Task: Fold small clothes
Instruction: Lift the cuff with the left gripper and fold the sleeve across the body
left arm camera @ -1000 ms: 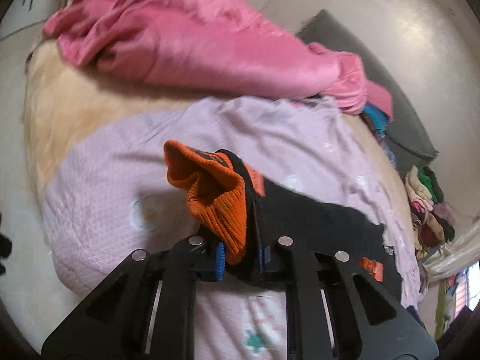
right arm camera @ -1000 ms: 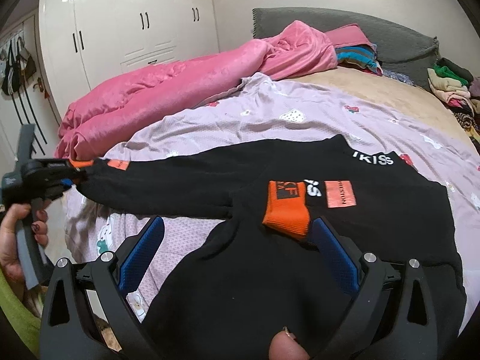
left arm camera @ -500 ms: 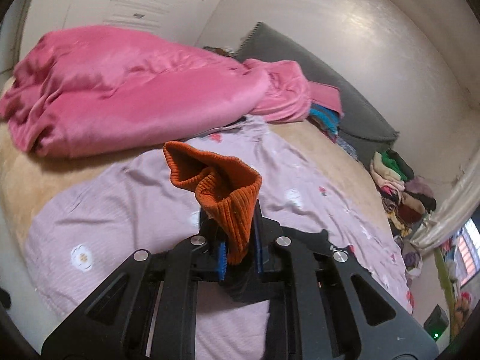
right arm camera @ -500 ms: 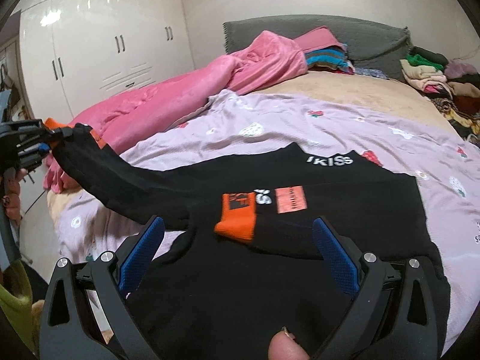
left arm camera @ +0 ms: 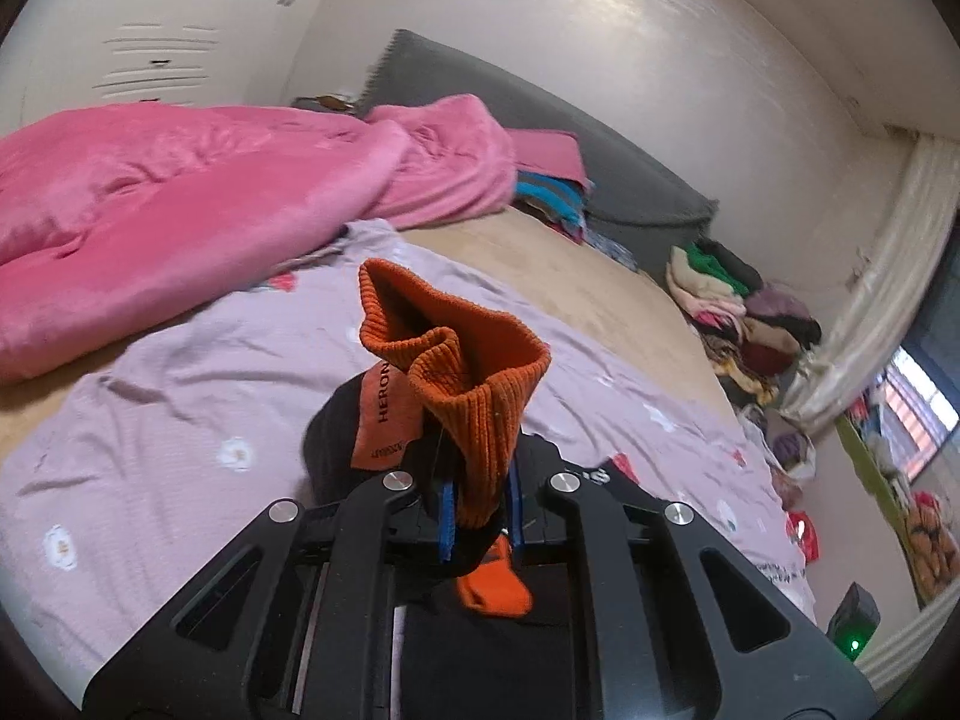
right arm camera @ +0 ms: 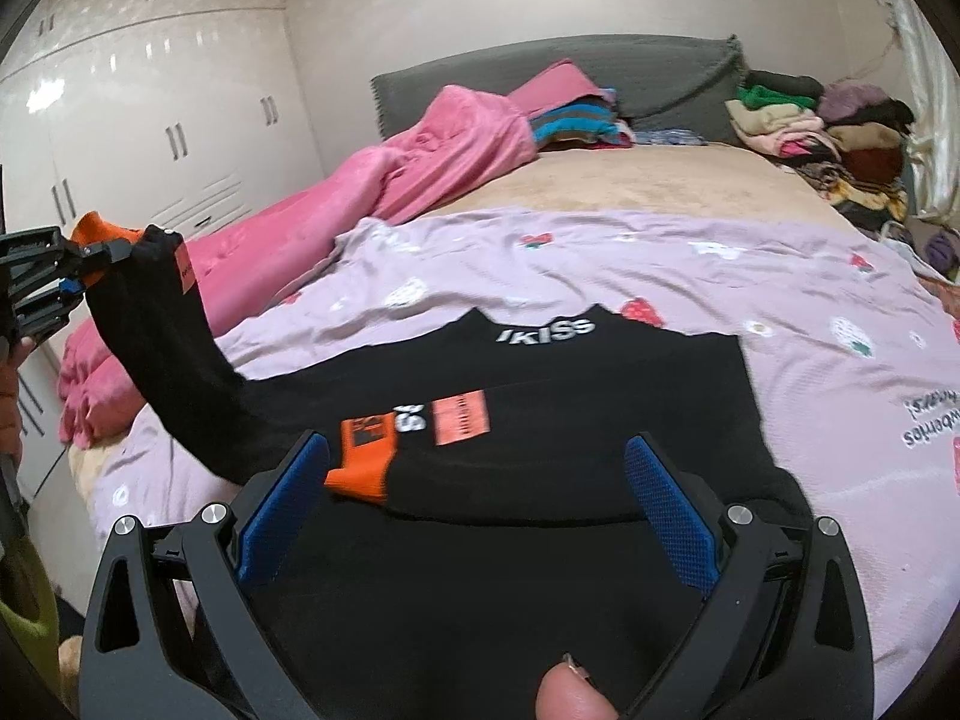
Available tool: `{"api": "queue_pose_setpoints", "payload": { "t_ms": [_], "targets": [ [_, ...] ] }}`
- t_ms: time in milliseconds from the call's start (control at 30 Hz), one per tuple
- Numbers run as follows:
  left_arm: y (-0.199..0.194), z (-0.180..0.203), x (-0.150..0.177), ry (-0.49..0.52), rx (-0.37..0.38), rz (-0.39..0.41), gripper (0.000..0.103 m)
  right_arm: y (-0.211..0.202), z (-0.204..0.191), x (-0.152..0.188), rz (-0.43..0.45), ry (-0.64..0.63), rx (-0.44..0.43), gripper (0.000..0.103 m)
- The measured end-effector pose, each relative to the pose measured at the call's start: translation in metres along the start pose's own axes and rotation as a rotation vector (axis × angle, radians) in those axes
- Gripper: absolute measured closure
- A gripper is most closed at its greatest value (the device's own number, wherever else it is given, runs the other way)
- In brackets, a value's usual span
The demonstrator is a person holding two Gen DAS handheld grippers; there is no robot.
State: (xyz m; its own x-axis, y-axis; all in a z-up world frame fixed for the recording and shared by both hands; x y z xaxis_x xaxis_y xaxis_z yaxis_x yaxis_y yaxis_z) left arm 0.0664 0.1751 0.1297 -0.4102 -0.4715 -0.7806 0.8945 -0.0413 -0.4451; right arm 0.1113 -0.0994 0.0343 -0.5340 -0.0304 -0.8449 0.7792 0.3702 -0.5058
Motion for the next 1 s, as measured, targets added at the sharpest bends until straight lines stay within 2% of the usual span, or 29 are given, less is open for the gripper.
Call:
{"api": "queue_pose_setpoints", "payload": {
  "t_ms": [500,700,1000],
  "targets": [
    [0.056,0.073,0.038,0.103,0.129,-0.108,0.099,-0.027,0.07,-0.003,0.055,0.105,0.116,0.005],
    [0.083,0.099,0.065,0.158,0.174,-0.178,0.099,-0.034,0.098,0.0,0.071,0.149,0.167,0.005],
    [0.126,0.123,0.12,0.233,0.256,-0.345,0.101,-0.041,0.132,0.006,0.073,0.202,0.238,0.005]
  ]
}}
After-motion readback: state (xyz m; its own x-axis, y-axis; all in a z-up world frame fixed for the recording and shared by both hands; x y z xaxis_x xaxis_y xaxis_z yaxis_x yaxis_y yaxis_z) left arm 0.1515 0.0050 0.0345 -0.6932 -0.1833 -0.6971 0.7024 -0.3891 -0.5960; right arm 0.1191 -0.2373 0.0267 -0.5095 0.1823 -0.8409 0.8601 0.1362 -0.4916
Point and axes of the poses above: each gripper's, at about its wrist camera, not at the fingertips, and y roughly the way its jaws point, z to its right, x to its underside, the point moved 2 cm from there along y, roughly the way its jaws point, and after that the axes turned 3 degrees about z, right-handed, at the moved point
